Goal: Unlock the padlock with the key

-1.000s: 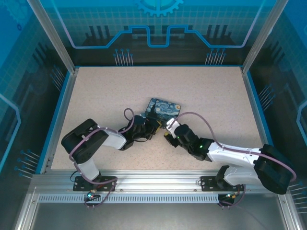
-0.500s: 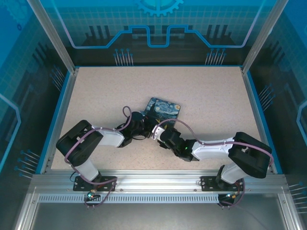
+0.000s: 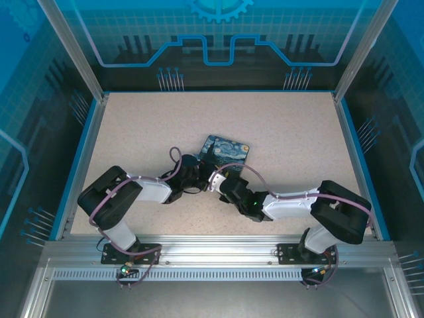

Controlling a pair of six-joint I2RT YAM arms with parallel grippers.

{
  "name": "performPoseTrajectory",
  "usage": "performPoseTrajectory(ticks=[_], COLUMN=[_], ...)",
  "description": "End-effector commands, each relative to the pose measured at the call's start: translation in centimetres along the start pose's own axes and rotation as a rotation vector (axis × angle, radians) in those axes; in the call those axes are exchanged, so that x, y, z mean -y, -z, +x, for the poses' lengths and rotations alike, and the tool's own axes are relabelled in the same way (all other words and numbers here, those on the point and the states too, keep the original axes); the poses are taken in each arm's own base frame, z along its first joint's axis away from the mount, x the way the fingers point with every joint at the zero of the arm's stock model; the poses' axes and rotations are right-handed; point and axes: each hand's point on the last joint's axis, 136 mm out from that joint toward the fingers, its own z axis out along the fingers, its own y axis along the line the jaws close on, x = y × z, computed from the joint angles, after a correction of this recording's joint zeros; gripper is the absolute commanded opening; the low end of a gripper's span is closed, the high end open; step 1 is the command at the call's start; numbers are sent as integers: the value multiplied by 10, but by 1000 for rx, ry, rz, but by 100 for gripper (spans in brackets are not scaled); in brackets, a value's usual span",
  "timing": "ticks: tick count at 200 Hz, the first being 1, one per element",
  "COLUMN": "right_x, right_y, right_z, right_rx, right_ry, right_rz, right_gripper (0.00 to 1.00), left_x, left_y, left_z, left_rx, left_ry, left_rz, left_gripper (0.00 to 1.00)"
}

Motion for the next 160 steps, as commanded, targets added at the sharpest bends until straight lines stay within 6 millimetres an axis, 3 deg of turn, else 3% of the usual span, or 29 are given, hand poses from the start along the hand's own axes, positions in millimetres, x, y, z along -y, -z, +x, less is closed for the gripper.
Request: performPoseTrajectory(ticks=[1,71,160], right_x=[10,18,14], right_y=[-5,-13,-15], right_z=[-7,-11,-21], right_rx=[16,38,67], right_ry=[-50,-90,-115], right_rz=[39,38,-17], right_gripper=[35,27,0], left_x=[29,29,27], left_y=[4,6,3], left_z=[3,3,3], left_rx=[-23,-21,-28], left_ry=[-37,-37,-42], left_rz=[71,71,58], left_gripper=[0,0,0])
